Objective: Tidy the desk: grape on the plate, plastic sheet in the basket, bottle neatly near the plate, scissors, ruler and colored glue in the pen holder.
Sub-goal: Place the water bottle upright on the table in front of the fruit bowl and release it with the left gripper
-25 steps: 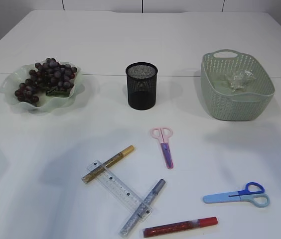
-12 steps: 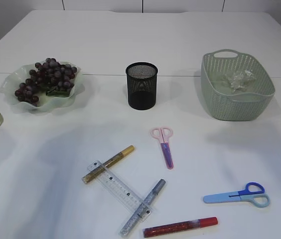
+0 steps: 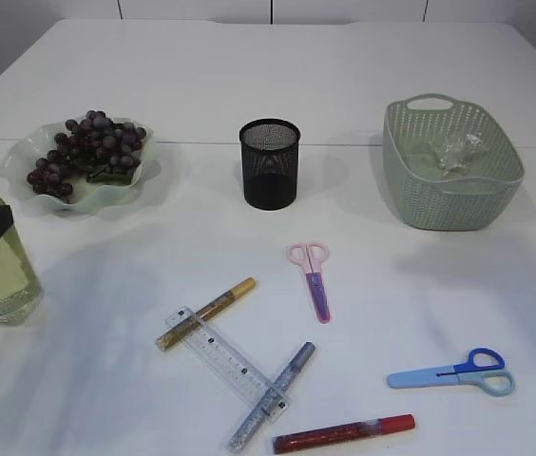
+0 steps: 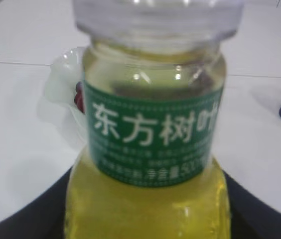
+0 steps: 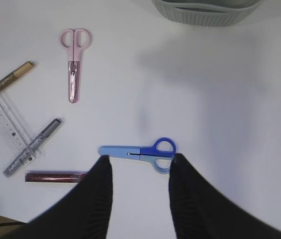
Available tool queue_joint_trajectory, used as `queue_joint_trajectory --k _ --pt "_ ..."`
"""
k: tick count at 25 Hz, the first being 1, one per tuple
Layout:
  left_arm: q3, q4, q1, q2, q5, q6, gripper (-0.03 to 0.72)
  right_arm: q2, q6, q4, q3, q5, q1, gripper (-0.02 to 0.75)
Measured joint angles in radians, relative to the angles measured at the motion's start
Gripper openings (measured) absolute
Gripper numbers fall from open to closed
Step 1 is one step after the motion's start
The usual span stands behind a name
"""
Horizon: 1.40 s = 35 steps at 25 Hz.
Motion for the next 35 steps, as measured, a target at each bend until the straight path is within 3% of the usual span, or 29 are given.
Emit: queue_joint_trajectory --k 18,35 --pt "-0.245 0.006 -0.033 0.208 -0.008 0.002 0.443 0.0 -0.013 -0.004 0.0 0.0 0.0 0.313" --pt "-0.26 0.071 -0.035 0.254 -0.062 0.007 0.442 0.0 -0.015 -0.006 0.0 0.0 0.0 0.313"
